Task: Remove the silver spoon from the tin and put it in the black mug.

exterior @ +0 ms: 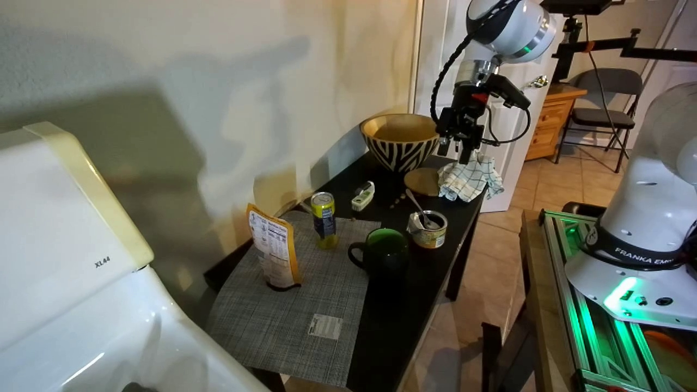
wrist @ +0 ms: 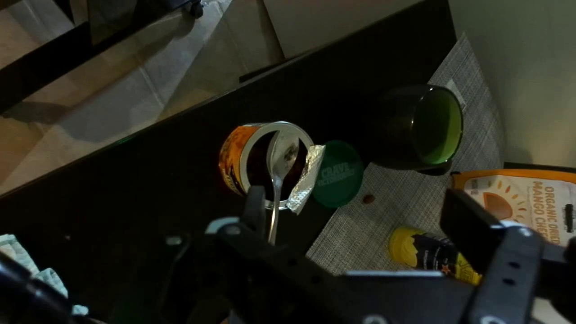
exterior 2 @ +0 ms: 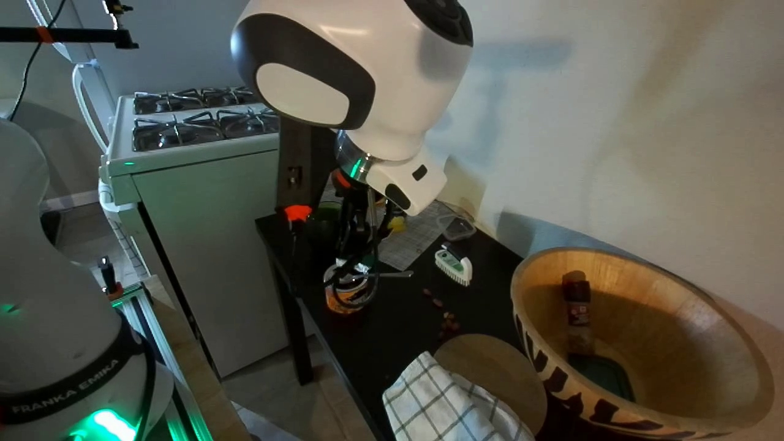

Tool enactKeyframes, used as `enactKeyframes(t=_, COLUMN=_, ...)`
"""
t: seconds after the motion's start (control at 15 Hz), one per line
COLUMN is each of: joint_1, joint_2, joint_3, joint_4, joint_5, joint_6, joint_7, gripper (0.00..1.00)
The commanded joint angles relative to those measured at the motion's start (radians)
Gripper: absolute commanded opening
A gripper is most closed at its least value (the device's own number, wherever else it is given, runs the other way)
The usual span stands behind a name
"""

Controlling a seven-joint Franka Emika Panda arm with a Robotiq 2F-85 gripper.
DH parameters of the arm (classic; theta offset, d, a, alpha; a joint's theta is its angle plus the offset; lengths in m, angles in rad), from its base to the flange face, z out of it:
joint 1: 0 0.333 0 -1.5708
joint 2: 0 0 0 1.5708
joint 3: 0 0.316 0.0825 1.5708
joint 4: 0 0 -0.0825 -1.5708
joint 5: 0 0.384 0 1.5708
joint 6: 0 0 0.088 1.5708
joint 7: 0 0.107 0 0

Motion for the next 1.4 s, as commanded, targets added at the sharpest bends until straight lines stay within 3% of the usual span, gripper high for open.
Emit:
enactKeyframes(t=0.0, joint_1=-0.012, joint_2=0.065, joint_3=0.01, joint_4=0.029, joint_5=0.048, joint_6=0.085, joint_7=-0.013, gripper=1.0)
enactKeyframes(t=0.13, joint_1=-0.012, joint_2=0.119, joint_3=0.011, joint_4=0.051, joint_5=0.068, joint_6=0.203, joint_7=-0.004, gripper=1.0)
enactKeyframes(t=0.27, joint_1=-0.004, joint_2=0.179, joint_3=0.03, joint_4=0.07, joint_5=0.079, joint_6=0.298, joint_7=0.044, gripper=0.93)
enactKeyframes(t=0.47, joint_1=0.001, joint_2=0.268, joint_3=0.077, joint_4=0.092, joint_5=0.047, joint_6=0.37, joint_7=0.143, gripper=0.96)
enactKeyframes(t=0.67, joint_1=-0.006, joint_2=0.345, joint_3=0.135, joint_4=0.115, joint_5=-0.03, joint_6=0.407, joint_7=0.294, gripper=0.96)
enactKeyframes(t=0.87, joint_1=-0.004, joint_2=0.411, joint_3=0.176, joint_4=0.138, joint_5=-0.151, joint_6=0.453, joint_7=0.502, gripper=0.87)
enactKeyframes(t=1.0, joint_1=0.006, joint_2=0.445, joint_3=0.19, joint_4=0.149, joint_5=-0.223, joint_6=0.487, joint_7=0.63, gripper=0.92)
enactKeyframes(t=1.07, joint_1=0.012, joint_2=0.44, joint_3=0.195, joint_4=0.149, joint_5=-0.223, joint_6=0.481, joint_7=0.638, gripper=0.97)
enactKeyframes(t=1.13, joint_1=0.0, joint_2=0.416, joint_3=0.189, joint_4=0.134, joint_5=-0.19, joint_6=0.465, joint_7=0.573, gripper=0.93)
enactKeyframes(t=1.33, joint_1=0.011, joint_2=0.434, joint_3=0.196, joint_4=0.147, joint_5=-0.201, joint_6=0.469, joint_7=0.61, gripper=0.97)
